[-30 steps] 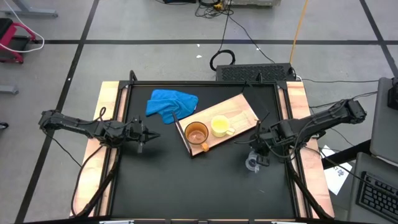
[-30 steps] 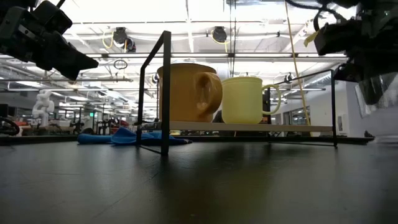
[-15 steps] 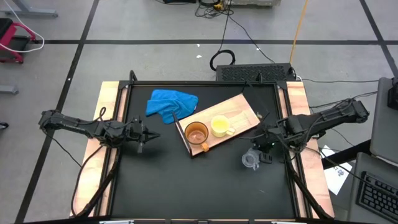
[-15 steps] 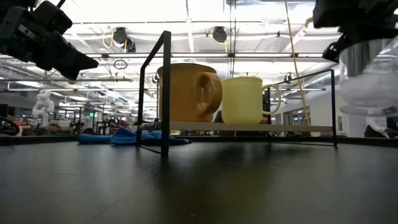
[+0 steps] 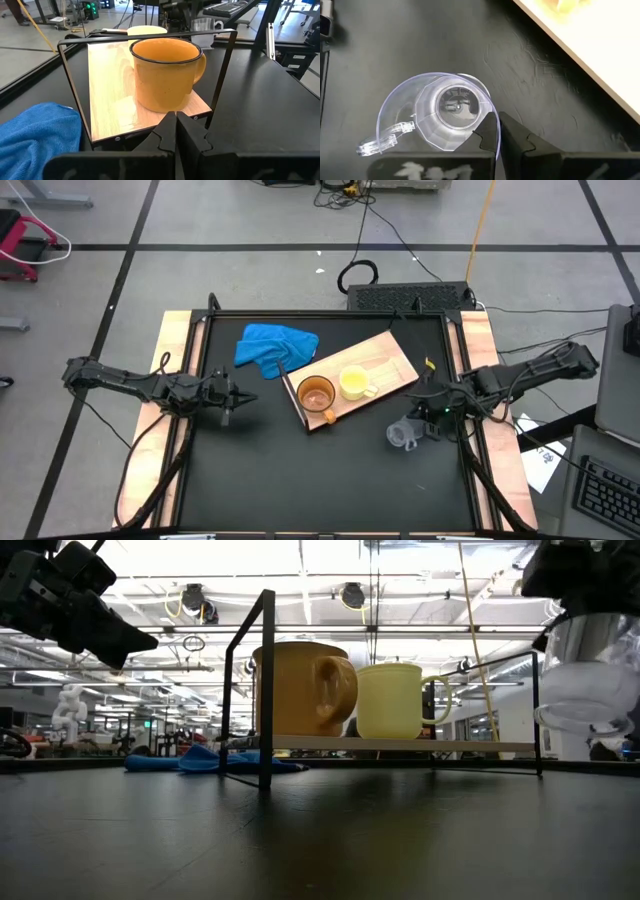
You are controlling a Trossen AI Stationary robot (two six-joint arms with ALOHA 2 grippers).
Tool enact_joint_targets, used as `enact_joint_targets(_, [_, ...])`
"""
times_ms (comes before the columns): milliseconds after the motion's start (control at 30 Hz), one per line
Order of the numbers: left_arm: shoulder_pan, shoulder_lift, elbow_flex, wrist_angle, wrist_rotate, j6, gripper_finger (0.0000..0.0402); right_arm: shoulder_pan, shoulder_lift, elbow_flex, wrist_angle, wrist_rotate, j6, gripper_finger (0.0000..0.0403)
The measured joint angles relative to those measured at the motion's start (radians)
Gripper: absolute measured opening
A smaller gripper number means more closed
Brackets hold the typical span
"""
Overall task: Stack small to large cups/mugs on shelf
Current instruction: Put the transparent mug on the shelf
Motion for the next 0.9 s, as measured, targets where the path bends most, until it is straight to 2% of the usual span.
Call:
enact_joint_targets(300, [0.0,0.0,0.0,-0.008,0.0,-0.002,0.0015,0.0,-0.113,-0.127,0.102,-0.003,0.007,0.0])
enact_joint_targets(900, [0.0,0.0,0.0,-0.007,0.0,-0.008,0.0015,0.0,-0.145,-0.147,0.152,-0.003,-0.032,0.0])
